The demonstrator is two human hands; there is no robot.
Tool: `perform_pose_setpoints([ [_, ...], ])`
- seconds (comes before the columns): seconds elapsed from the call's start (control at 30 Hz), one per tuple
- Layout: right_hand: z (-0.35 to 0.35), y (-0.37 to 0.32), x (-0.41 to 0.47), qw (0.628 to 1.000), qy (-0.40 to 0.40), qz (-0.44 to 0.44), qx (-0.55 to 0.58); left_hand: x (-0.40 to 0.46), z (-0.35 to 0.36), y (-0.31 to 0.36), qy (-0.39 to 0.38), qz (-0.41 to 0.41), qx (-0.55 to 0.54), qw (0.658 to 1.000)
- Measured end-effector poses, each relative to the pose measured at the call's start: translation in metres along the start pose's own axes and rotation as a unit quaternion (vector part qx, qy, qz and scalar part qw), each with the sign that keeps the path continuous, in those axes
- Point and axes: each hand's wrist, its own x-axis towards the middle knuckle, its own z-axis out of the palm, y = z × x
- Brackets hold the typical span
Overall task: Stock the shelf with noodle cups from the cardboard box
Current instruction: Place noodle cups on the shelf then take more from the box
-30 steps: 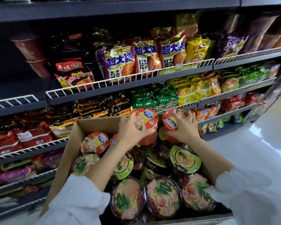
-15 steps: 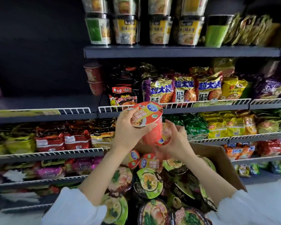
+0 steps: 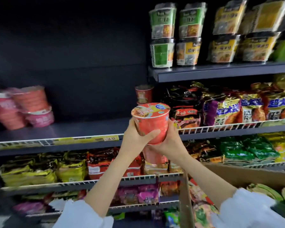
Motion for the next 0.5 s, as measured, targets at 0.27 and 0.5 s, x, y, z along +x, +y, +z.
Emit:
perform_pose_setpoints([
  [0.27, 0.056, -0.016, 0.091, 0.998, 0.062, 0.011, 0.009, 0.1, -0.043, -0.031, -0.075, -0.002, 0.001, 0.997],
  [0.5, 0.068, 0.018, 0.187, 0.996, 0.046, 0.057, -0.059, 0.197, -0.022, -0.073, -0.107, -0.036, -0.005, 0.994],
])
